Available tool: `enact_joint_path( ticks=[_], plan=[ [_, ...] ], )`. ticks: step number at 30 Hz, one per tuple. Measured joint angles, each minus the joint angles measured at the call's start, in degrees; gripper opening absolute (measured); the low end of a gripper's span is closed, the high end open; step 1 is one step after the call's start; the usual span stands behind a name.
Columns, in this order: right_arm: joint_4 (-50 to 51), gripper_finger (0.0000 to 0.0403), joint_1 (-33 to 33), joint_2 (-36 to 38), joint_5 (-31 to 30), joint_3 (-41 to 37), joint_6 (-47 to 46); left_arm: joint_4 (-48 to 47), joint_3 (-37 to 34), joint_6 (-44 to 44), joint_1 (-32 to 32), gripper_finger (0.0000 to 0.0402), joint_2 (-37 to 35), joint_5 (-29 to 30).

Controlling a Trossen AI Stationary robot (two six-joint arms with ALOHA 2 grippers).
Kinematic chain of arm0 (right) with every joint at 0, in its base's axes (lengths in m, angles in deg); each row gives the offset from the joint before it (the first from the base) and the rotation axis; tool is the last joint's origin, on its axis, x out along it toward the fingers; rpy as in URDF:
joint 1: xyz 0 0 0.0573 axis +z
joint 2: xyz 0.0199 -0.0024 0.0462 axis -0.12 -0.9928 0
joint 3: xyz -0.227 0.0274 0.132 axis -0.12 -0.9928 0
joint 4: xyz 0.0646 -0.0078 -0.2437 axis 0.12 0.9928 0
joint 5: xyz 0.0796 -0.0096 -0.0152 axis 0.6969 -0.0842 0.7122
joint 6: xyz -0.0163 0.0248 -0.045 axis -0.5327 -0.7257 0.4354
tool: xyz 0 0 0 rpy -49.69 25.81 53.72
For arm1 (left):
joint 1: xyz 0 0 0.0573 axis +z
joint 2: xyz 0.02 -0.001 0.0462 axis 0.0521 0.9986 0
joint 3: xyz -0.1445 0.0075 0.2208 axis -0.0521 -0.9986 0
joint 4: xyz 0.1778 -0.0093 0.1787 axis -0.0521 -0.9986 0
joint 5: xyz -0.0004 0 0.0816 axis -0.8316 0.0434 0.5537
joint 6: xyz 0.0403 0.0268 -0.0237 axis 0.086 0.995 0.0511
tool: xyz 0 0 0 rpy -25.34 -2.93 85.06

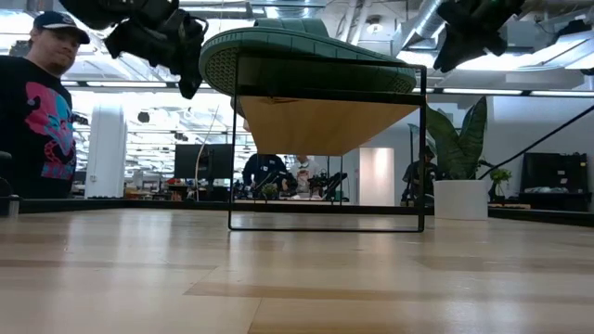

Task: Pick and place slides into the shelf
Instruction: Adjust the slides on the shelf

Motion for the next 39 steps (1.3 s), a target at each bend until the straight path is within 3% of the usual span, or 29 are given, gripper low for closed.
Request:
enact_joint_path(
  ticks=[8, 17, 28, 39],
  plan=[
    [0.3, 0.0129, 0.0, 0.0, -1.6, -0.5, 0.1, 8.0, -3.8, 4.5, 0.4, 0.0, 3.5, -2.9],
    [0.3, 0.0129, 0.0, 0.0, -1.6, -0.5, -0.1, 7.4, 0.7, 11.1, 3.0, 0.0, 13.6, -8.7],
    [0.3, 0.0129, 0.0, 0.0, -2.6, -0.5, -0.5, -2.4, 8.3, 20.2, 3.5, 0.0, 21.7, -10.3],
    [0.3, 0.0129, 0.0, 0.0, -2.6, -0.5, -0.5, -6.6, 13.2, 22.7, 4.5, 0.0, 28.2, -13.2]
  ],
)
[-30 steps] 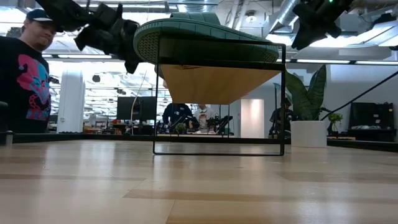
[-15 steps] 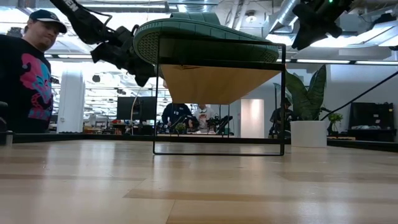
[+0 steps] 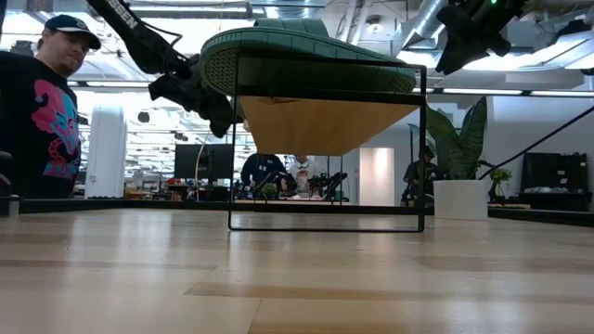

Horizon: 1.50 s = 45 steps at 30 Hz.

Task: Pick and place slides into the shelf
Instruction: Adjust the slides on the shelf

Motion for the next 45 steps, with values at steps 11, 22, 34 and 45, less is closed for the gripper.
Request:
enact_joint_path(
  ticks=[11, 22, 34, 45],
  plan=[
    [0.0, 0.0129, 0.0, 0.0, 0.0, 0.0, 0.0, -1.5, 3.0, 1.5, 0.0, 0.0, 2.0, 0.1],
    [0.0, 0.0129, 0.0, 0.0, -1.6, 0.0, 0.0, -1.4, 3.0, 2.8, -2.0, 0.0, 2.0, 6.1],
    [0.0, 0.0129, 0.0, 0.0, -1.6, 0.0, 0.0, 0.3, 2.9, 2.6, -4.0, 0.0, 2.0, 13.1],
    [0.0, 0.0129, 0.0, 0.0, -1.6, 0.0, 0.0, 1.7, 2.9, 1.7, -4.0, 0.0, 2.0, 17.0]
  ],
)
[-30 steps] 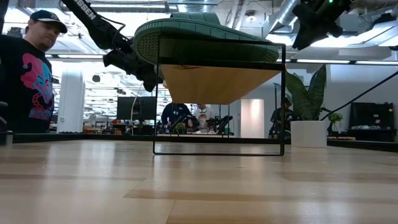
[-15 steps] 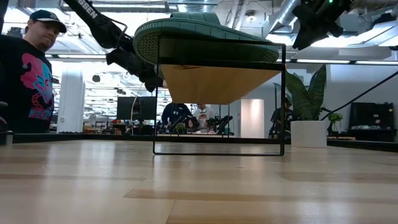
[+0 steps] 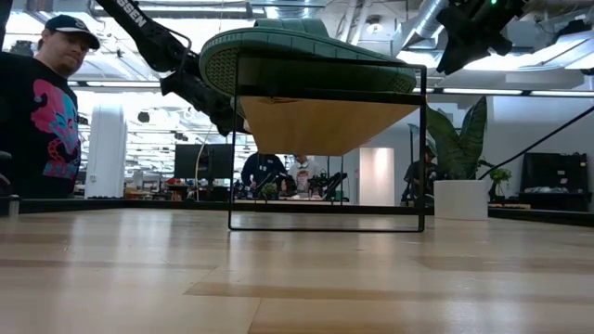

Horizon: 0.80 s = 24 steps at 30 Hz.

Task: Pick and place slides into the shelf
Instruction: Adjust the slides on the shelf

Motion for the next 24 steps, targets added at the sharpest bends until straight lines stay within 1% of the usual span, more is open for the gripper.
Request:
enact_joint_path(
  ticks=[8, 24],
  plan=[
    [0.0, 0.0129, 0.0, 0.0, 0.0, 0.0, 0.0, 2.3, 0.0, -0.5, 0.1, 0.0, 0.0, 1.2],
    [0.0, 0.0129, 0.0, 0.0, 0.0, 0.0, 0.0, 2.1, 0.0, -1.2, 2.6, 0.0, 0.0, 1.4]
  ],
)
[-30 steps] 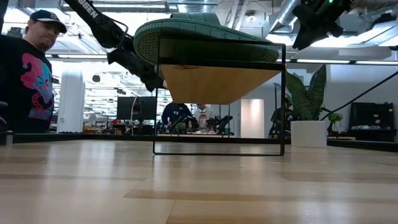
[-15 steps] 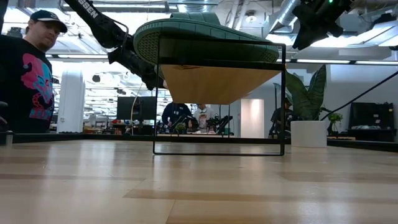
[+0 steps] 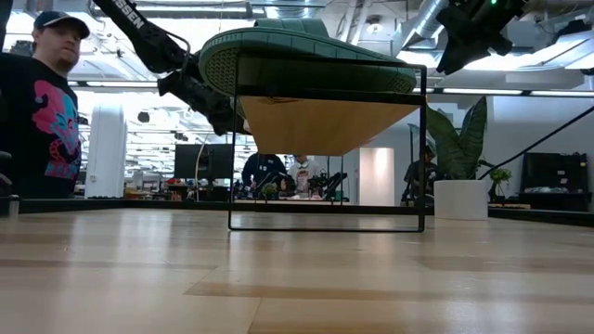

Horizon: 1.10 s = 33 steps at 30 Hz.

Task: Pick and place slides into the shelf
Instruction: Adjust the slides on the shelf

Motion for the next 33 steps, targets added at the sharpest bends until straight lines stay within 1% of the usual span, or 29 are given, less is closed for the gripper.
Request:
enact_joint_path(
  ticks=[5, 14, 22, 28, 33],
  plan=[
    [0.0, 0.0129, 0.0, 0.0, 0.0, 0.0, 0.0, -3.1, 2.9, -0.2, 1.2, 0.0, -0.2, 0.1],
    [0.0, 0.0129, 0.0, 0.0, 0.0, 0.0, 0.4, -17.6, 14.6, 5.6, 2.1, 0.0, -0.3, 0.1],
    [-0.1, 0.0129, 0.0, 0.0, 0.1, 0.0, 1.0, -32.0, 24.7, 10.7, 2.0, 0.0, -0.8, -5.6],
    [-0.6, 0.0129, 0.0, 0.1, 0.2, 0.0, 1.5, -38.8, 25.2, 12.9, 2.0, 0.0, -6.7, -8.1],
    [-1.9, 0.0129, 0.5, 1.0, 0.2, 0.0, 2.5, -39.2, 21.7, 11.3, 2.0, 0.0, -14.4, -9.4]
  ],
)
